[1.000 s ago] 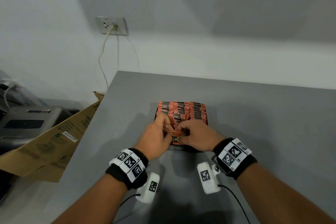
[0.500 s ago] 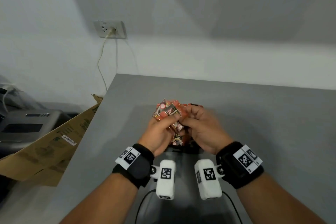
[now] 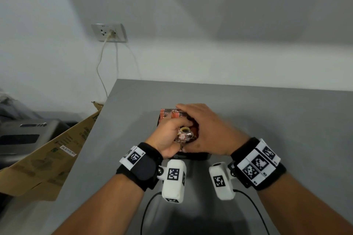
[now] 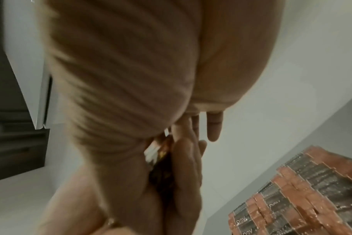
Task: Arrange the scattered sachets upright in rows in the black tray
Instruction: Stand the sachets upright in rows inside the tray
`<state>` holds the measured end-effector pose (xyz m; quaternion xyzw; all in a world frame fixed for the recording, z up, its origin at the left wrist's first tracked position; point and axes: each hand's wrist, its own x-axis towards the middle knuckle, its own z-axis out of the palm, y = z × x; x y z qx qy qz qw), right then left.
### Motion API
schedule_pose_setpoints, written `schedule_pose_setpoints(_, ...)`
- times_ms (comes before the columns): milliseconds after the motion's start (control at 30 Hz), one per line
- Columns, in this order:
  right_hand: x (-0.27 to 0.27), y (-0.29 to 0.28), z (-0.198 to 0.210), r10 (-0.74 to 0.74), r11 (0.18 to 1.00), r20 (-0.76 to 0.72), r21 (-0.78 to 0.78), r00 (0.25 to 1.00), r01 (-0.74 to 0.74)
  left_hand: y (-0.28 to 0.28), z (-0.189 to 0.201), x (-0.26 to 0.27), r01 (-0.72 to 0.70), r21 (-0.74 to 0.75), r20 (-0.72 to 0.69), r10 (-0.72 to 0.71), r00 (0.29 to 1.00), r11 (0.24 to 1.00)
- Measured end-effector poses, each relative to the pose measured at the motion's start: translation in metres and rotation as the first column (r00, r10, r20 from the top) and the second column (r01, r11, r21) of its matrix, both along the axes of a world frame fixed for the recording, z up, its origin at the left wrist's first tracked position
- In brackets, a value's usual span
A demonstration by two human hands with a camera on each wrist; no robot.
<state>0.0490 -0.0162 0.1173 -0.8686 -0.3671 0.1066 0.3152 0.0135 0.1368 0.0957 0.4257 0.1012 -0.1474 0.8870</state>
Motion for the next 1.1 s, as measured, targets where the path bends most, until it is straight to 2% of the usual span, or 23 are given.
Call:
schedule_pose_setpoints(167,0.006,-0.003,-0.001,-0.04,0.998,0.013,0.051,0.999,0.04,0.002,0.003,-0.001,-0.004,-0.075,0.005,0.005,1.0,0.997)
schedule_pose_setpoints(233,0.003,-0.005,-0.002,-0.062,0.995,-0.063,0.077,0.996,0.067,0.002,0.0,-0.001,-0.053,-0.033,0.014,0.054,0.998,0.998)
schedule_pose_setpoints(300,0.0,-0.006,0.0,-0.123,0.972,-0.211,0.173,0.97,0.161,0.002,-0.001,-0.001,-0.076,0.017,0.042,0.075,0.996,0.997)
schedule_pose_setpoints(400,-0.003,-0.006,-0.004,-0.267,0.862,-0.38,0.317,0.885,0.396,0.005,0.0,-0.003,-0.107,0.097,0.069,0.1,0.993,0.99)
schedule_pose_setpoints(467,-0.002,-0.006,-0.008,-0.29,0.773,-0.499,0.381,0.817,0.507,0.005,0.001,-0.003,-0.119,0.135,0.077,0.11,0.991,0.984)
schedule_pose_setpoints(600,0.0,-0.005,-0.014,-0.289,0.711,-0.543,0.43,0.789,0.556,0.004,0.002,-0.002,-0.127,0.137,0.05,0.122,0.991,0.982)
schedule_pose_setpoints(667,0.003,-0.009,-0.013,-0.31,0.635,-0.587,0.458,0.748,0.622,0.008,0.001,-0.002,-0.137,0.073,0.018,0.136,0.991,0.988)
schedule_pose_setpoints(767,0.004,-0.015,-0.01,-0.162,0.524,-0.73,0.506,0.664,0.685,0.011,-0.001,-0.001,-0.144,0.089,0.019,0.142,0.99,0.986)
schedule_pose_setpoints(867,-0.002,-0.012,-0.01,-0.07,0.547,-0.776,0.495,0.626,0.675,0.007,-0.001,0.0,-0.149,0.189,0.066,0.139,0.988,0.971)
schedule_pose_setpoints(1000,-0.005,0.0,-0.016,-0.051,0.601,-0.806,0.447,0.59,0.662,0.001,-0.002,0.001,-0.165,0.264,0.112,0.14,0.984,0.95)
schedule_pose_setpoints(1100,-0.003,0.002,-0.014,-0.063,0.542,-0.827,0.442,0.559,0.715,0.002,0.0,0.0,-0.158,0.243,0.069,0.146,0.987,0.957)
